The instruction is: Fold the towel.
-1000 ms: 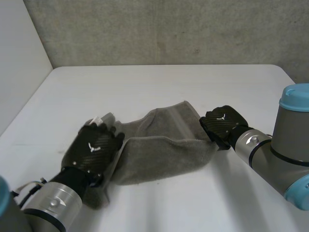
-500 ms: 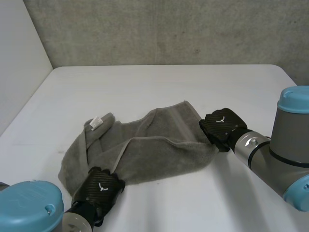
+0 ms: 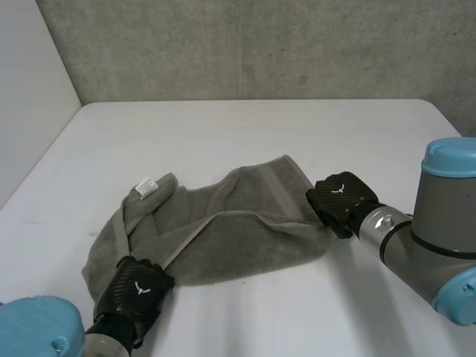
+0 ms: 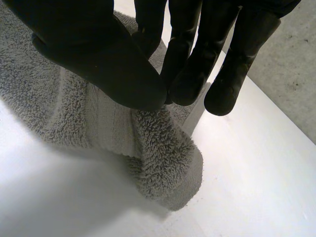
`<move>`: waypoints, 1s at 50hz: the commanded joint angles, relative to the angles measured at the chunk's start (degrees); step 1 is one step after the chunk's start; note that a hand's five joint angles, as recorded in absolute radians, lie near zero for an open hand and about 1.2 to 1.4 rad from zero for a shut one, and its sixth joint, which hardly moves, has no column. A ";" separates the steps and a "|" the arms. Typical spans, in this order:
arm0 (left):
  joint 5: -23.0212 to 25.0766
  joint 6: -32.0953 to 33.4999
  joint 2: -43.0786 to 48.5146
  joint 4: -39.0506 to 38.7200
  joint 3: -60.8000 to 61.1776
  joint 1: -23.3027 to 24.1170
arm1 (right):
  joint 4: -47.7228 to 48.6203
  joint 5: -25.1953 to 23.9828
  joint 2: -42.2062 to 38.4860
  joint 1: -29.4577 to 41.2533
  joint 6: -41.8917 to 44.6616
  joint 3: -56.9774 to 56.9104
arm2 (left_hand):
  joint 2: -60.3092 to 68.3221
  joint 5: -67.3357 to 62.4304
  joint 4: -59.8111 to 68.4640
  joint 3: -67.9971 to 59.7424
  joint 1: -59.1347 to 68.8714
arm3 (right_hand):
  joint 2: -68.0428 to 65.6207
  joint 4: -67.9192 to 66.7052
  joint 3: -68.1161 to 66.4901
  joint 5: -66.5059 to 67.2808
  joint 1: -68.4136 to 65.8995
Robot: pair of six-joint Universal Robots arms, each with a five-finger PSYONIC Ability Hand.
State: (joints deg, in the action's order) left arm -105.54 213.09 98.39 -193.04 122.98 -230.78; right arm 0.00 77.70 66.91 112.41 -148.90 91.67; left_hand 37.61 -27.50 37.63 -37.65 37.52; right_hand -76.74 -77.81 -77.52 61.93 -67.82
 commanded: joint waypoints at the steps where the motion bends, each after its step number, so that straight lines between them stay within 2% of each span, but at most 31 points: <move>1: 0.16 4.09 -2.94 -1.11 2.00 -2.40 | 0.08 -0.09 -0.20 0.00 0.02 0.00 | 4.90 -5.01 4.88 -4.86 4.99 | -3.26 -2.19 -2.48 8.07 -12.18; 6: 0.24 8.91 -3.99 -4.97 4.36 -7.48 | 0.09 -0.09 -0.55 0.00 0.02 -0.09 | -1.29 1.19 -1.32 1.34 -1.21 | -3.26 -2.19 -2.48 8.07 -12.18; 12: 0.86 10.86 -3.64 -7.26 5.77 -12.76 | 0.09 -0.09 -0.72 0.00 0.10 -0.18 | -5.86 5.76 -5.88 5.90 -5.77 | -3.26 -2.19 -2.48 8.07 -12.18; 18: 1.47 10.68 -3.03 -7.44 6.13 -13.91 | 0.09 -0.09 -0.81 0.00 0.10 -0.18 | -4.68 4.58 -4.71 4.73 -4.60 | -3.26 -2.19 -2.48 8.07 -12.18; 21: 3.23 10.59 -2.85 -7.62 6.13 -14.00 | 0.09 -0.09 -0.81 0.00 0.10 -0.18 | -2.16 2.06 -2.18 2.21 -2.07 | -3.26 -2.19 -2.48 8.07 -12.18; 22: 4.45 10.51 -2.85 -7.62 6.13 -14.09 | 0.09 -0.09 -0.90 0.00 0.10 -0.18 | 11.83 -11.93 11.81 -11.78 11.92 | -3.26 -2.19 -2.48 8.07 -12.18; 23: 4.46 10.51 -2.85 -7.62 6.13 -14.09 | 0.09 -0.09 -0.90 0.00 0.10 -0.18 | 11.97 -12.07 11.95 -11.92 12.06 | -3.26 -2.19 -2.48 8.07 -12.18; 25: 5.51 10.33 -3.37 -8.66 5.78 -14.00 | 0.09 -0.09 -0.81 0.00 0.10 -0.18 | 42.26 -42.36 42.24 -42.21 42.35 | -3.26 -2.19 -2.48 8.07 -12.18; 29: 5.52 10.42 -4.52 -11.31 5.16 -13.82 | 0.00 -0.09 -0.81 0.00 0.10 -0.53 | 42.39 -42.50 42.37 -42.35 42.48 | -3.26 -2.19 -2.48 8.07 -12.18; 35: 5.69 10.07 -14.63 -14.12 2.44 -13.82 | -0.97 0.97 0.33 -0.61 0.02 -2.20 | 42.39 -42.50 42.37 -42.35 42.48 | -3.26 -2.19 -2.48 8.07 -12.18; 39: 5.61 7.35 -20.06 -13.69 -2.03 -13.82 | -7.53 1.93 3.30 -0.70 0.36 -4.91 | 42.39 -42.50 42.37 -42.35 42.48 | -3.26 -2.19 -2.48 8.07 -12.18; 45: 5.69 3.30 -22.89 -10.61 -7.41 -14.09 | -17.23 1.67 7.98 -1.05 0.63 -9.23 | 42.39 -42.50 42.37 -42.35 42.48 | -3.26 -2.19 -2.48 8.07 -12.18; 48: 5.61 1.01 -23.07 -6.56 -11.19 -15.32 | -22.94 1.41 11.14 -1.84 0.98 -12.22 | 42.39 -42.50 42.37 -42.35 42.48 | -3.26 -2.19 -2.48 8.07 -12.18; 50: 5.69 -3.09 -22.80 -2.63 -14.51 -18.73 | -26.70 1.41 15.07 -3.42 2.73 -14.40 | 42.39 -42.50 42.37 -42.35 42.48 | -3.26 -2.19 -2.48 8.07 -12.18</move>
State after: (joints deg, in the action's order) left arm -99.88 216.82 75.78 -203.49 115.85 -245.15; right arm -16.80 79.39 74.87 111.17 -148.20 82.45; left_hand 69.71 -58.81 69.74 -69.66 66.71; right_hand -76.74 -77.81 -77.52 61.94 -67.88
